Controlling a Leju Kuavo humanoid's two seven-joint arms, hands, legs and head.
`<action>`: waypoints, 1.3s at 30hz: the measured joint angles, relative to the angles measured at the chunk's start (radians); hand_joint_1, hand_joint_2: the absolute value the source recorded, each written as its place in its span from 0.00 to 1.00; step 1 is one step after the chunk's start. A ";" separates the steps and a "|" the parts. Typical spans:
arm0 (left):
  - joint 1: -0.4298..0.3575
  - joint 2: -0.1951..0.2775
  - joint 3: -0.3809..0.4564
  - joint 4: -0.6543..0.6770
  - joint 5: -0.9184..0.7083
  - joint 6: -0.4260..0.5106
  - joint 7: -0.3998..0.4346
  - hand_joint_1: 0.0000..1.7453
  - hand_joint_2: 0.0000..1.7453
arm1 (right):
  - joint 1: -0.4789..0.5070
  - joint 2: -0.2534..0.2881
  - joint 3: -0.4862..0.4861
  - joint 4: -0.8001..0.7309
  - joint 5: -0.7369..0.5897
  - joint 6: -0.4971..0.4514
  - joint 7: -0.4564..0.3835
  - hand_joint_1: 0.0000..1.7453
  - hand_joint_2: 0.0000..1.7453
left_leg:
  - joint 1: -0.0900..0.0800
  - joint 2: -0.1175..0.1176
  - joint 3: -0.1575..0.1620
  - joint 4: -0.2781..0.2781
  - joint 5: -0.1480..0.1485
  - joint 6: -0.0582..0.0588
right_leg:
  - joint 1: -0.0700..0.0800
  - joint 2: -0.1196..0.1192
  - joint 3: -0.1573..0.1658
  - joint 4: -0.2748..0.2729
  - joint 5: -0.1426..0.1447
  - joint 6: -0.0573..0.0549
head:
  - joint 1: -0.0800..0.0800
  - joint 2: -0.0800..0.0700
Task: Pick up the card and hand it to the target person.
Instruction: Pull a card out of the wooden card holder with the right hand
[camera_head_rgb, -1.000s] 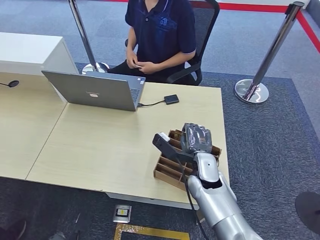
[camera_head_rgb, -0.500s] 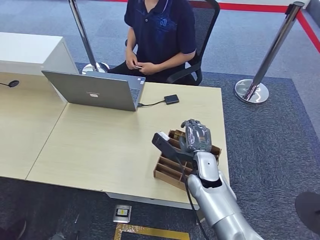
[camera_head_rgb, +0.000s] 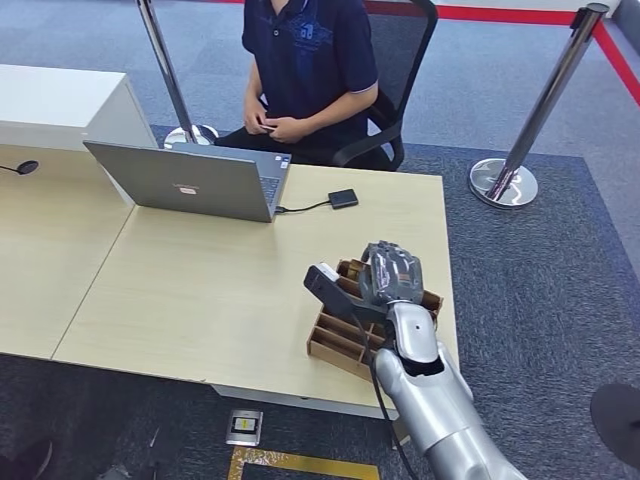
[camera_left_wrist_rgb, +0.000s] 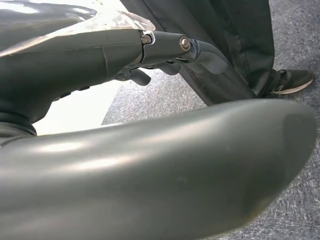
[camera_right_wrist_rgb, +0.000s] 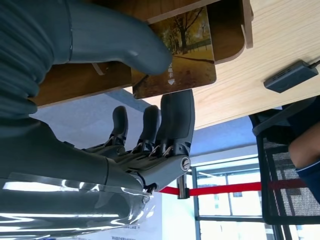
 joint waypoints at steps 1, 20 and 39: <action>0.000 0.000 0.000 0.000 -0.001 0.000 0.000 0.00 0.00 | 0.001 0.000 0.000 -0.002 0.000 0.000 0.001 0.60 1.00 | 0.000 0.000 0.000 0.000 0.000 0.000 | 0.000 0.000 0.000 0.000 0.000 0.000 | 0.000 0.000; 0.000 0.000 0.000 0.000 -0.001 0.000 0.002 0.00 0.00 | 0.013 0.006 0.000 -0.031 0.001 0.002 0.007 0.87 1.00 | 0.000 0.000 0.000 0.000 0.001 0.001 | 0.000 0.000 0.000 0.000 0.000 0.000 | 0.000 0.000; 0.000 0.000 0.006 0.000 0.004 0.000 0.006 0.00 0.00 | 0.036 -0.007 0.000 -0.145 -0.050 0.016 -0.048 1.00 1.00 | 0.000 0.000 0.000 0.000 0.001 0.001 | 0.000 0.000 0.000 0.000 0.000 0.000 | 0.000 0.000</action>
